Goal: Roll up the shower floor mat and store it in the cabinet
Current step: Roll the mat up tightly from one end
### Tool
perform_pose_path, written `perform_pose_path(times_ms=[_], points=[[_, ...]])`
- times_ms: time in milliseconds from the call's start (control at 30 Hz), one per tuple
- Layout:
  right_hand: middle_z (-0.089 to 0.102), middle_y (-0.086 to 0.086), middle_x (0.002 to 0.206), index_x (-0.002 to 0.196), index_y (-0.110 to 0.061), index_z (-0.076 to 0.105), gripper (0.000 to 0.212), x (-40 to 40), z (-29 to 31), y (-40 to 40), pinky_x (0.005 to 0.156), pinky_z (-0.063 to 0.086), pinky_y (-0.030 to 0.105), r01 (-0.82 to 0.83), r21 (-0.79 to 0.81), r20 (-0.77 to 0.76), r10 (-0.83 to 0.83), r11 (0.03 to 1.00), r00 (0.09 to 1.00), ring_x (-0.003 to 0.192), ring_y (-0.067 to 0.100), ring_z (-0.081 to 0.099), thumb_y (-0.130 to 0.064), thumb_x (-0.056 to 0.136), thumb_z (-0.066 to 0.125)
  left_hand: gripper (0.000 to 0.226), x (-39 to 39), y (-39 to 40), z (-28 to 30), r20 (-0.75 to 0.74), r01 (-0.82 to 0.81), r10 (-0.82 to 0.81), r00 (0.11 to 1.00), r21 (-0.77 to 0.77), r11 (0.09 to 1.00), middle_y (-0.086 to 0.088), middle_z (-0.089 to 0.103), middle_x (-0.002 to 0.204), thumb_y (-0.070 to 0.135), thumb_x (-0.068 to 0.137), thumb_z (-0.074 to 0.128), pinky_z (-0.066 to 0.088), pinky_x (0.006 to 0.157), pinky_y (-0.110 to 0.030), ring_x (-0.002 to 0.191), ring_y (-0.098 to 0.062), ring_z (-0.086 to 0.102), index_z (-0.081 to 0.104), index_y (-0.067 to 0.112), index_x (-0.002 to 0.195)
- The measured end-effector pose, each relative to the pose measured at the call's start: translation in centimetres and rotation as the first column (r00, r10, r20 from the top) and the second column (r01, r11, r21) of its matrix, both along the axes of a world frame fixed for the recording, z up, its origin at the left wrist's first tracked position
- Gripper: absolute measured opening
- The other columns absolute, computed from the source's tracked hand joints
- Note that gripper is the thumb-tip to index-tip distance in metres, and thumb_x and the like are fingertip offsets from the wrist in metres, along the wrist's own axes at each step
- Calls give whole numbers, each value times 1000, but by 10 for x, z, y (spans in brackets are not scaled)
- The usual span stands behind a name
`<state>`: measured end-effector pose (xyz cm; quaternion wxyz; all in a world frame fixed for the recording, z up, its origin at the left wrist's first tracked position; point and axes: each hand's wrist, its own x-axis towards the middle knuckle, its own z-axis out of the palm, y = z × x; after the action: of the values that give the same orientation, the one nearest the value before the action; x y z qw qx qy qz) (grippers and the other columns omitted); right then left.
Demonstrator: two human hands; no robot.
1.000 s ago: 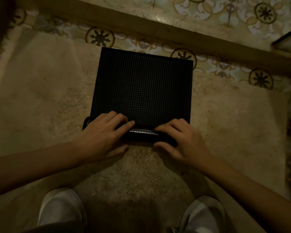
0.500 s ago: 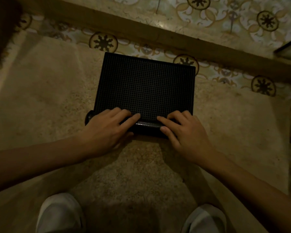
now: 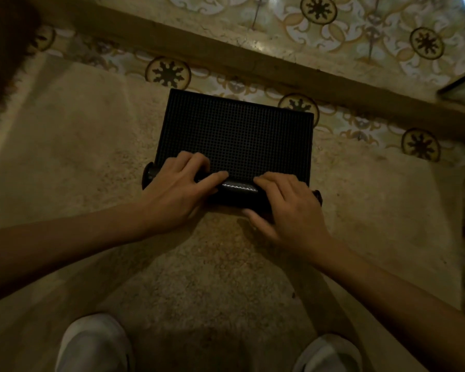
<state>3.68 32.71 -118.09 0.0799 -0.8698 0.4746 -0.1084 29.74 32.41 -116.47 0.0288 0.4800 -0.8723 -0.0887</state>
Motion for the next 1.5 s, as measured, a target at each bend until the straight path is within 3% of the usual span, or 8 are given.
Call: perform_pose_path(times_ms=[100,267,533,767,1000,1167,1333,1500], points=[[60,12,123,131,-8,60,60,-5,-3,-8,87,46,40,-34,-51,-20,33,998,999,110,27,52,-52,90,65,47,0,-7,1,37,-2,2,999,4,1000,-19,53,108,36,102,37,33,71,-40,89,-32,43,54,11,137],[58,10,117,135,-11,58,63,-11,0,-29,78,47,37,-111,-6,-20,111,994,994,99,25,52,-60,95,55,61,-7,-14,11,80,-13,11,997,21,1000,-17,53,110,54,97,36,48,65,-43,90,-32,45,44,15,143],[65,1,103,120,-15,61,51,-12,11,-56,68,38,23,-174,11,31,173,985,984,87,18,54,-58,93,59,59,-12,-30,16,199,49,-60,978,56,997,-19,49,118,57,91,52,34,47,-31,86,-31,50,48,17,134],[61,13,115,131,-16,62,49,1,2,-43,78,40,42,131,-192,-108,-154,973,982,98,32,53,-49,105,39,68,-11,-60,16,80,16,-21,997,55,998,-13,56,110,60,94,26,46,75,-40,95,-26,46,51,13,136],[62,8,92,104,-11,63,38,13,0,-67,66,42,42,182,-244,-106,-213,953,971,82,28,53,-36,107,34,56,-16,-67,13,98,-21,17,995,44,999,-15,54,110,53,99,16,49,69,-41,89,-27,43,30,25,145],[61,6,83,92,-13,61,40,13,2,-85,57,37,37,146,-259,-119,-181,955,976,76,25,52,-31,106,28,50,-16,-74,13,33,15,-16,999,20,1000,-21,48,119,44,102,32,46,76,-45,89,-31,49,41,17,143],[62,4,74,83,-14,62,40,13,7,-103,54,26,31,143,-199,-126,-170,969,977,69,22,52,-33,105,33,74,-15,-77,10,81,12,-11,997,-16,1000,-22,51,125,55,87,61,48,81,-47,106,-36,48,43,13,145],[64,8,83,90,-13,64,40,21,7,-106,60,36,38,226,-242,-130,-262,944,956,77,28,56,-35,107,35,79,-10,-94,9,52,39,-40,998,15,999,-15,48,124,59,91,53,45,86,-44,105,-29,43,30,18,154]])
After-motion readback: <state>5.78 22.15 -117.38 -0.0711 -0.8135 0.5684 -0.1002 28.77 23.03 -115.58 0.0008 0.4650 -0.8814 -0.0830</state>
